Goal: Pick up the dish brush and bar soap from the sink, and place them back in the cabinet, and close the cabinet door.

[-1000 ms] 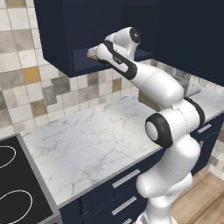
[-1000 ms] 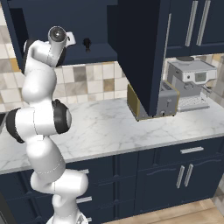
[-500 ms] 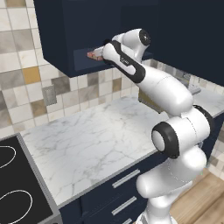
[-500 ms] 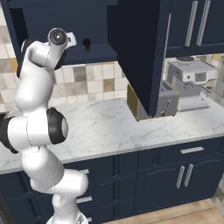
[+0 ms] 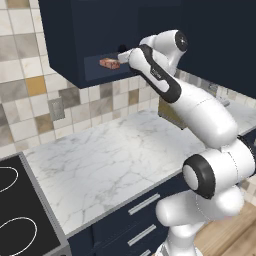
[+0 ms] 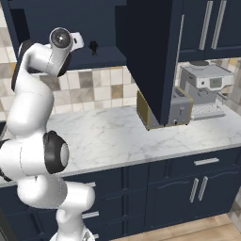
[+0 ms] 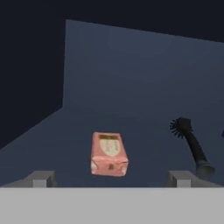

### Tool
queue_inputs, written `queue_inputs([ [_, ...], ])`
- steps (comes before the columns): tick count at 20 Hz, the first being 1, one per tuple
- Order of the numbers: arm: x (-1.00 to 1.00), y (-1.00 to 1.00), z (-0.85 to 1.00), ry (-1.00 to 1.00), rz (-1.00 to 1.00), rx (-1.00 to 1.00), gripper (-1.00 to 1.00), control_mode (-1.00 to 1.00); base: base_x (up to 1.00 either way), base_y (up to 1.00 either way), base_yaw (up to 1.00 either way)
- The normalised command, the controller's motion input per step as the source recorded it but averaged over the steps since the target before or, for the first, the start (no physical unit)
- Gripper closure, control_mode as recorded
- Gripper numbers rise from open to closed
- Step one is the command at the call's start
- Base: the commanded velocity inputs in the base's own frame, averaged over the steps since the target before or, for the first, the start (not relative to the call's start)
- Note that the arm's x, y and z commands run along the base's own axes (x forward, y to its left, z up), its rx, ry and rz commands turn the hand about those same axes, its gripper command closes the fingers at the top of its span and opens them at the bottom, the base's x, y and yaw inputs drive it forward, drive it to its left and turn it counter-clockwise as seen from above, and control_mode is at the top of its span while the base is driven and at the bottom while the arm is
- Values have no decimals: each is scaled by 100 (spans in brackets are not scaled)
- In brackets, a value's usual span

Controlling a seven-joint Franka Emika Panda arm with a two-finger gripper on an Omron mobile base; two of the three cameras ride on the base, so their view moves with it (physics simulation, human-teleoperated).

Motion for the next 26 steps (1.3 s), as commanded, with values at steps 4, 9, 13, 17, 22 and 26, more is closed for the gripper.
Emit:
queue_inputs([
  [4,-58,-37,0,-6,-1,0,-100,-100,0,0,0],
  [9,-57,-43,0,-6,-2,1,-100,-100,0,0,0],
  [13,-66,-40,0,-8,-2,2,-100,-100,0,0,0],
  [17,-65,-37,0,-8,-1,3,-100,-100,0,0,0],
  [22,-58,-38,0,-4,0,4,-100,-100,0,0,0],
  [26,-43,-38,0,-3,0,5,-100,-100,0,0,0],
])
